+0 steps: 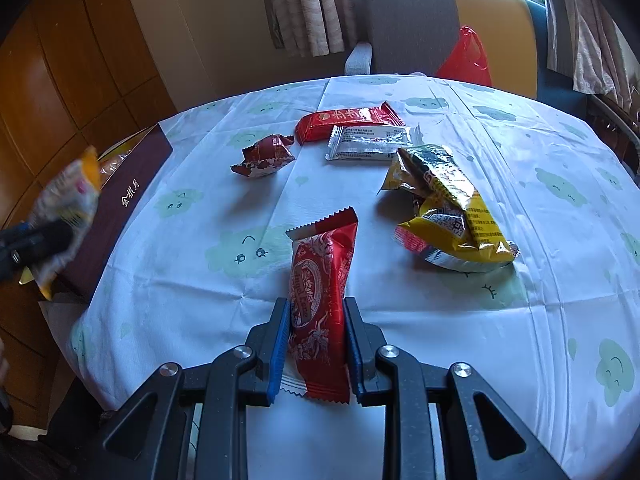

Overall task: Organize snacks
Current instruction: 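Carry the clear bag into the gold tin and release it while the right gripper holds the pastry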

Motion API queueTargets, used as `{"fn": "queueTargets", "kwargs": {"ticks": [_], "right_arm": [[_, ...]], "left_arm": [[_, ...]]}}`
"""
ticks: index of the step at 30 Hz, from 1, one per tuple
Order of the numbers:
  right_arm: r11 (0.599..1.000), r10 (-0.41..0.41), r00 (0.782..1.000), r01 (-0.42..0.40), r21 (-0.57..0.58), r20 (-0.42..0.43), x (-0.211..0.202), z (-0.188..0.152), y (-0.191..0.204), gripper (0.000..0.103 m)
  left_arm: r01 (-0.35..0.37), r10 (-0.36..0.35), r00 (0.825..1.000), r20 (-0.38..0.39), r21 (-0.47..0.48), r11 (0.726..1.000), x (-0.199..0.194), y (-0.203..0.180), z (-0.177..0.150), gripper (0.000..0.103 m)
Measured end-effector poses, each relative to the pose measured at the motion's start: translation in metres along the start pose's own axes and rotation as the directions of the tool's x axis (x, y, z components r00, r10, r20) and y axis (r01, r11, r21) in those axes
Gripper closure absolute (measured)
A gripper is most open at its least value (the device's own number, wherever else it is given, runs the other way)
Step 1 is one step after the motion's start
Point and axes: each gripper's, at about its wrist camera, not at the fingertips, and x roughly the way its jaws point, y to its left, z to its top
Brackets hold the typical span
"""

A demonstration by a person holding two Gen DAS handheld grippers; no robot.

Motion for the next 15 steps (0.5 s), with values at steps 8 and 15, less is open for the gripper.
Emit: {"fn": "queueTargets", "kwargs": {"ticks": [8,15], "right_arm": [[1.000,-0.017,1.000,0.017,-0.011,0.003,0.000,0.000,0.003,0.076],[1.000,-0.023,1.000,0.023,-0.013,0.007,0.001,-0.001,0.003,0.076]], "left_arm": [[-0.197,0.221,0.973,0.070,-0.254,0.947,-0.054,0.103,0.002,0.062],[-0.318,0.354,0.935,-0.022,-0.499,0.806,-0.072,0.190,-0.030,0.062]]}}
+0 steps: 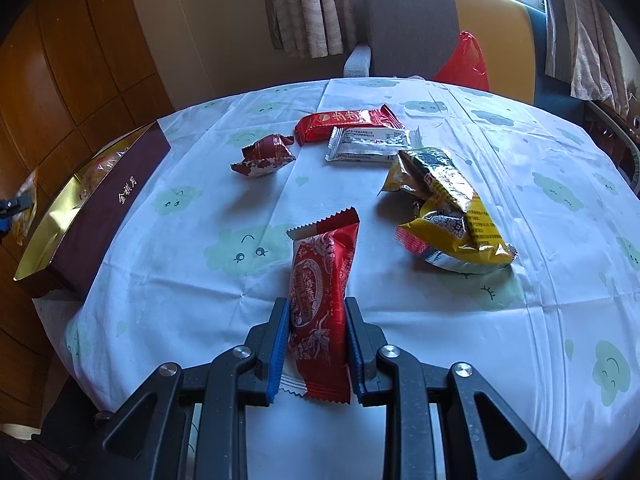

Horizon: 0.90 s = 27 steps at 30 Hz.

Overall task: Organize snacks
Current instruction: 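Carry the clear bag into the gold tin and release it while the right gripper holds the pastry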

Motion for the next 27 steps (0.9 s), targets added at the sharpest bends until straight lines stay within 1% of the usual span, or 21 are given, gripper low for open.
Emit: {"fn": "queueTargets", "kwargs": {"ticks": [2,4,6,9,11,12,13,14,17,19,22,25,27], "right_arm": [[1.000,-0.002,1.000,0.002,-0.002,-0.001,0.000,0.000,0.000,0.076],[1.000,-0.003,1.000,0.003,-0.003,-0.001,0.000,0.000,0.000,0.076],[1.000,-0.003,1.000,0.003,-0.002,-0.001,0.000,0.000,0.001,0.076],[1.000,-0.007,1.000,0.007,-0.003,-0.003,0.001,0.000,0.001,0.076],[1.000,-0.009,1.000,0.009,-0.005,-0.005,0.002,0.001,0.001,0.076],[1.000,-0.010,1.000,0.010,-0.005,-0.005,0.002,0.001,0.001,0.076],[1.000,-0.011,1.000,0.011,-0.006,-0.006,0.002,0.001,0.001,0.076],[1.000,-0.011,1.000,0.011,-0.006,-0.006,0.002,0.001,0.001,0.076],[1.000,-0.012,1.000,0.012,-0.008,-0.005,0.002,0.000,0.001,0.075],[1.000,-0.012,1.000,0.012,-0.010,-0.005,0.002,0.000,0.001,0.075],[1.000,-0.013,1.000,0.013,-0.014,-0.003,0.002,0.000,0.001,0.075],[1.000,-0.016,1.000,0.016,-0.017,-0.003,0.002,0.000,0.002,0.075],[1.000,-0.018,1.000,0.017,-0.019,-0.002,0.002,0.000,0.002,0.075]], "left_arm": [[-0.014,0.014,0.999,-0.032,-0.027,1.000,0.007,0.008,0.000,0.062],[-0.016,0.015,0.999,-0.050,-0.019,1.000,0.015,0.006,-0.001,0.062],[-0.008,0.009,0.997,-0.075,0.016,1.000,0.028,-0.005,-0.002,0.062],[0.024,-0.013,0.993,-0.121,0.087,0.996,0.049,-0.034,0.000,0.061],[0.030,-0.014,0.990,-0.140,0.113,0.993,0.059,-0.048,0.001,0.061],[0.047,-0.028,0.989,-0.147,0.127,0.991,0.063,-0.054,0.001,0.061],[0.060,-0.039,0.988,-0.148,0.137,0.989,0.065,-0.059,0.001,0.056],[0.055,-0.034,0.989,-0.141,0.148,0.987,0.068,-0.064,0.000,0.052],[0.052,-0.029,0.988,-0.154,0.149,0.987,0.072,-0.065,-0.004,0.053],[0.039,-0.017,0.989,-0.148,0.147,0.988,0.071,-0.063,-0.005,0.053],[0.030,-0.015,0.993,-0.115,0.127,0.991,0.059,-0.057,-0.008,0.052],[0.017,-0.009,0.997,-0.078,0.105,0.994,0.050,-0.053,-0.009,0.048],[-0.001,0.008,0.998,-0.059,0.104,0.995,0.043,-0.052,-0.011,0.048]]}}
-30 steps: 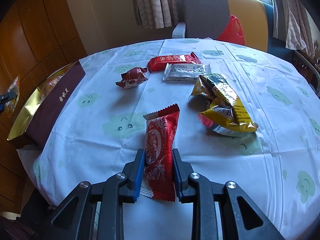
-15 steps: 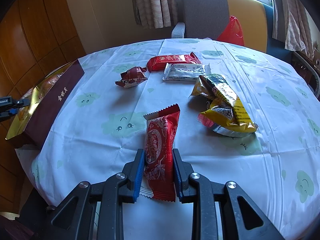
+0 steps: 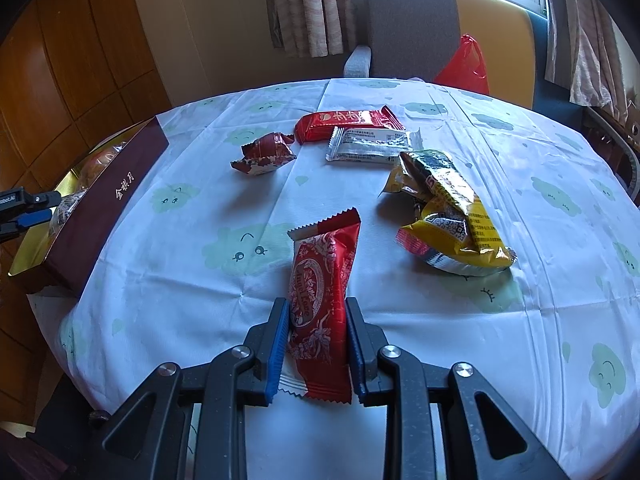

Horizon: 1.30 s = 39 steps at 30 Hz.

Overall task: Organize snacks
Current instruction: 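Carry the clear bag into the gold tin and release it while the right gripper holds the pastry, then carry the red pastry package into the gold tin and open the right gripper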

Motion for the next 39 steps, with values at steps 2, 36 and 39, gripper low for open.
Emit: {"fn": "queueTargets", "kwargs": {"ticks": [2,36,39], "right_arm": [[1.000,-0.003,1.000,0.003,-0.002,0.001,0.000,0.000,0.000,0.075],[0.997,-0.055,0.998,0.055,-0.049,-0.013,-0.003,-0.002,0.014,0.076],[0.998,-0.048,0.998,0.047,-0.046,-0.028,-0.003,0.000,0.016,0.076]], "left_arm": [[-0.023,0.023,1.000,0.007,0.008,1.000,-0.005,-0.001,-0.003,0.048],[-0.109,0.106,0.992,0.061,0.047,0.993,-0.032,-0.001,-0.022,0.048],[-0.119,0.116,0.991,0.070,0.047,0.992,-0.033,0.001,-0.022,0.048]]}}
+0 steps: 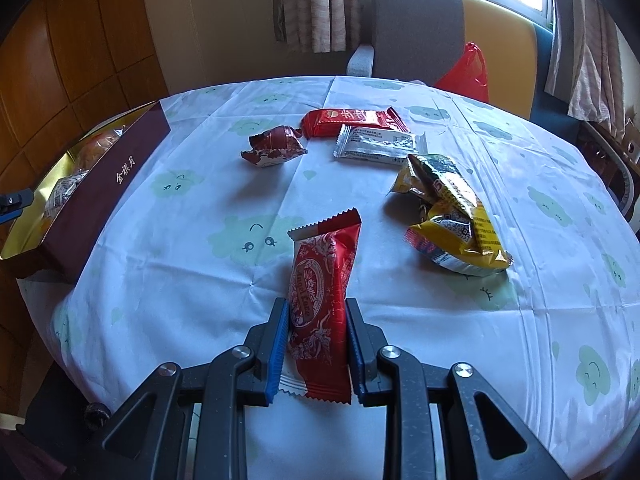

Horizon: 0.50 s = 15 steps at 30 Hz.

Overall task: Organize snacks
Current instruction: 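Carry the red pastry package into the gold tin and open the right gripper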

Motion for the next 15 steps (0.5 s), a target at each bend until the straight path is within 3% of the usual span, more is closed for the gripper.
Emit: {"fn": "queueTargets", "kwargs": {"ticks": [8,15], "right_arm": [[0.996,0.086,0.996,-0.087,-0.022,-0.031,-0.002,0.011,0.020,0.078],[0.966,0.218,0.976,-0.214,-0.142,0.011,-0.020,0.043,0.073,0.078]], "left_arm": [[-0.035,0.036,0.999,0.021,-0.020,0.999,-0.002,0.013,0.004,0.048],[-0.091,0.095,0.994,0.046,-0.082,0.992,-0.005,0.042,0.014,0.048]]}}
